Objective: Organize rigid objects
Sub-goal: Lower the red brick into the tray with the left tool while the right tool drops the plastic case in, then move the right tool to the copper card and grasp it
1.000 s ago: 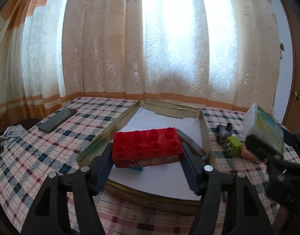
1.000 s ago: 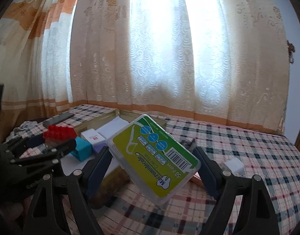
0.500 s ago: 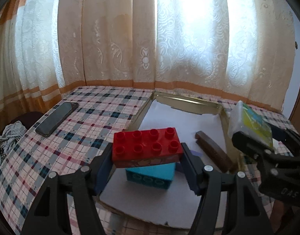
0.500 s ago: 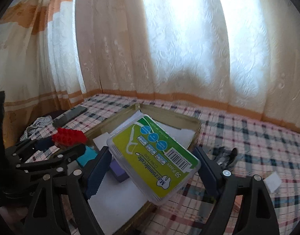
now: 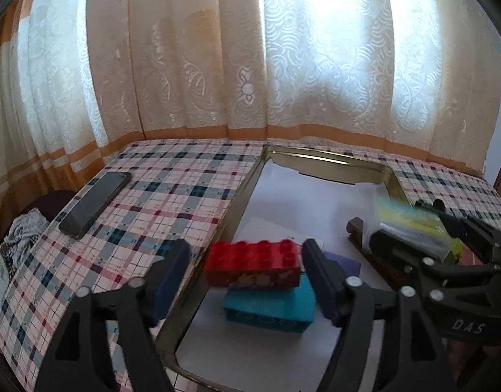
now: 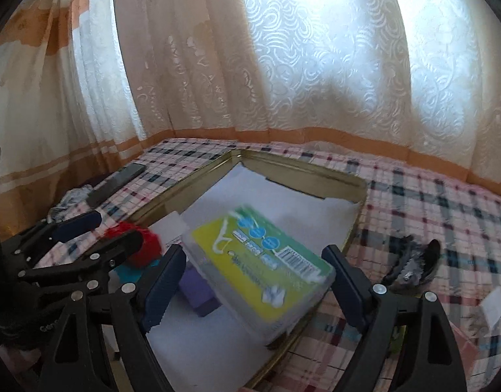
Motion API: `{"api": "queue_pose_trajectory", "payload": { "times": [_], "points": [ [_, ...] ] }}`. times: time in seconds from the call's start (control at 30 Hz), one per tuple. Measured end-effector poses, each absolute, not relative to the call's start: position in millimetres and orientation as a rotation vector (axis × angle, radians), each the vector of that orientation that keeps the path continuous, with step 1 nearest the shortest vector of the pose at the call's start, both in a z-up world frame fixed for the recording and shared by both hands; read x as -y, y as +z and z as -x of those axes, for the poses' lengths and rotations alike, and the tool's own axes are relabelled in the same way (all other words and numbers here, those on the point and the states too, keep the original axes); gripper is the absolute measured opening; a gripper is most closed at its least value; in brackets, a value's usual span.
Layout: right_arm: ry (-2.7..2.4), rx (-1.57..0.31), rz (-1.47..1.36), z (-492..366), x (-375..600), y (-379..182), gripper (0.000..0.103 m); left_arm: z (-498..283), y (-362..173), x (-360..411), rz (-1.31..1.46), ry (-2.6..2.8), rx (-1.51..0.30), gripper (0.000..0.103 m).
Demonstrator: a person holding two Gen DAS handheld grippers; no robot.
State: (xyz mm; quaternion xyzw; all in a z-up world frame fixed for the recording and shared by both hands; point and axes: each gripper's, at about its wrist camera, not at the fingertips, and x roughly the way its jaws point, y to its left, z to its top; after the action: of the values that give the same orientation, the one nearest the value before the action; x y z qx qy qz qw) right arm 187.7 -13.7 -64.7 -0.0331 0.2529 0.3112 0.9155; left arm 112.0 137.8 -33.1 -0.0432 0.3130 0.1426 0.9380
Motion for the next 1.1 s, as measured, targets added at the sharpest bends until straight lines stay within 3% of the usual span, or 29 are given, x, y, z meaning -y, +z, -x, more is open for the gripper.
{"api": "queue_pose_trajectory", "payload": {
  "times": [0.1, 0.33, 0.63, 0.9, 1.1],
  "points": [
    [0.651, -0.493, 0.039, -183, 20, -62, 0.092, -107, -30, -138, 0.101, 0.293, -0.628, 0.084],
    [0.629, -0.432, 0.02, -160, 46, -53, 0.093, -93, -24, -121, 0.103, 0.29, -0.603, 0.098],
    [0.48, -0.402, 0.049, -143, 117, -62, 0.093, -88, -29, -53, 0.084, 0.179, -0.605, 0.103],
    [0.281, -0.472, -0.048, -160, 197, -76, 0.093, -100, -38, 3, 0.044, 0.108, -0.624, 0.103],
    [0.293, -0.537, -0.055, -169, 201, -81, 0.094, -110, -40, 8, 0.053, 0.151, -0.625, 0.103]
  ]
}}
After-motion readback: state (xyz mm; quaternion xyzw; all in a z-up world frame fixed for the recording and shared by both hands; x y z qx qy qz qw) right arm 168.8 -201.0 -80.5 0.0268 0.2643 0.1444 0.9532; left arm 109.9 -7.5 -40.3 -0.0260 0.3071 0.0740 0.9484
